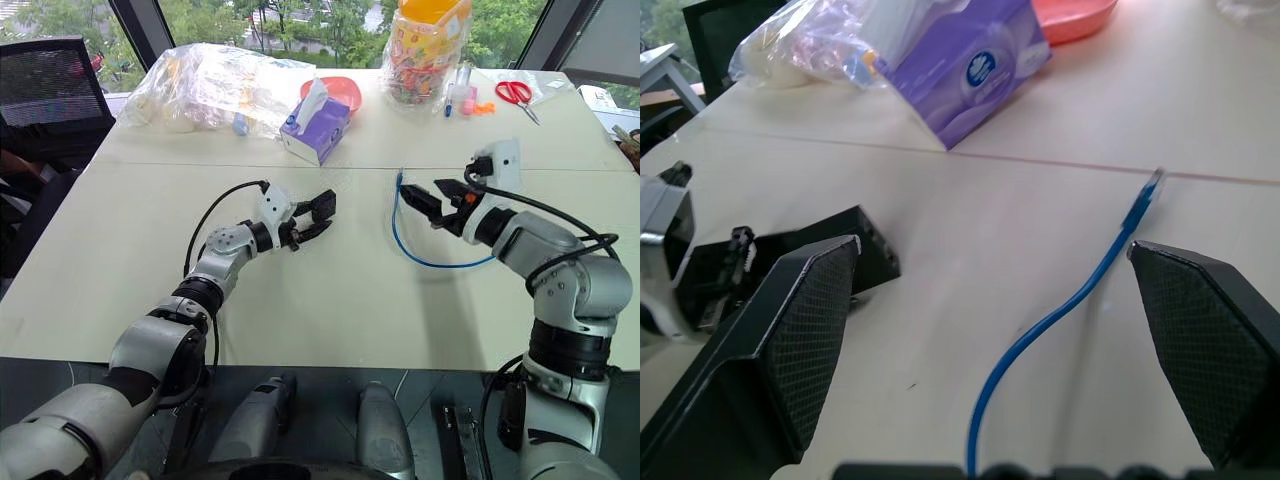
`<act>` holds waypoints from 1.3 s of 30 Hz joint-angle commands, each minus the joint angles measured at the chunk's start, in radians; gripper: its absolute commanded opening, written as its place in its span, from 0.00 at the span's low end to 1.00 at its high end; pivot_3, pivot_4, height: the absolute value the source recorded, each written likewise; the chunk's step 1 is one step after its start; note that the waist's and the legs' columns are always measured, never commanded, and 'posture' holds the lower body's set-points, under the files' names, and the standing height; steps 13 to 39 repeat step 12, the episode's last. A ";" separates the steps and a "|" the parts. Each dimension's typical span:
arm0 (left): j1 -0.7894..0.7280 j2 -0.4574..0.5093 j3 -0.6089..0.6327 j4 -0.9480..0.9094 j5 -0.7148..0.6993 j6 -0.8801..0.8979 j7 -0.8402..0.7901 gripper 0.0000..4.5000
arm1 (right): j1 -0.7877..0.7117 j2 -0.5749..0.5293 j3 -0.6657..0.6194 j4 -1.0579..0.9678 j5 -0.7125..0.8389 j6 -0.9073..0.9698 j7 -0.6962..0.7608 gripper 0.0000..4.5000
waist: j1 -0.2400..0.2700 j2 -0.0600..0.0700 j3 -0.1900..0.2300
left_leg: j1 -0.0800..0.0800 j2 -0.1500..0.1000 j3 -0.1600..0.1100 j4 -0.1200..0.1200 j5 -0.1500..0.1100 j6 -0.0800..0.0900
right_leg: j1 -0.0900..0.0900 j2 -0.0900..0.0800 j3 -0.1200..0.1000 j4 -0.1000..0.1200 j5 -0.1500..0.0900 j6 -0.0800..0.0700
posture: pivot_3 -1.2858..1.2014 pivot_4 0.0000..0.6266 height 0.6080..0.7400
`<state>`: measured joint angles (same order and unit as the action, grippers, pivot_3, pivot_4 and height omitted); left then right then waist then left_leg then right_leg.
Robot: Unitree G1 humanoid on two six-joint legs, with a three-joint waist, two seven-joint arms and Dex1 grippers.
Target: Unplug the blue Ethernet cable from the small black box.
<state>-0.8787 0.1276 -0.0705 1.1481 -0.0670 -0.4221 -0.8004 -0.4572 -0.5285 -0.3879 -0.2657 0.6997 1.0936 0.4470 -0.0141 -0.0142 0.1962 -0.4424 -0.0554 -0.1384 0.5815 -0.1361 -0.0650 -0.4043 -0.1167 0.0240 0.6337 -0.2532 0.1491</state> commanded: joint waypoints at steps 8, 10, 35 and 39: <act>0.120 0.094 0.066 -0.204 -0.055 0.122 -0.072 0.99 | 0.184 -0.155 -0.022 -0.240 0.114 0.064 0.068 1.00 | -0.010 0.000 0.000 | 0.000 0.001 0.000 -0.001 0.000 0.000 | 0.000 0.000 0.000 0.000 0.000 0.000 | 0.52 0.24 0.91; 0.169 0.121 0.078 -0.320 -0.072 0.186 -0.064 0.99 | 0.232 -0.185 -0.044 -0.268 0.133 0.063 0.092 1.00 | -0.009 0.001 -0.001 | 0.001 0.001 0.000 -0.001 0.000 0.000 | 0.000 0.001 0.000 0.000 0.000 0.000 | 0.52 0.24 0.91; 0.227 0.149 0.089 -0.484 -0.121 0.301 -0.084 0.99 | 0.275 -0.209 -0.068 -0.285 0.149 0.049 0.116 1.00 | -0.009 0.001 -0.001 | 0.000 0.001 0.000 -0.001 0.000 0.000 | 0.000 0.001 0.000 0.000 0.000 0.000 | 0.52 0.24 0.91; 0.227 0.149 0.089 -0.484 -0.121 0.301 -0.084 0.99 | 0.275 -0.209 -0.068 -0.285 0.149 0.049 0.116 1.00 | -0.009 0.001 -0.001 | 0.000 0.001 0.000 -0.001 0.000 0.000 | 0.000 0.001 0.000 0.000 0.000 0.000 | 0.52 0.24 0.91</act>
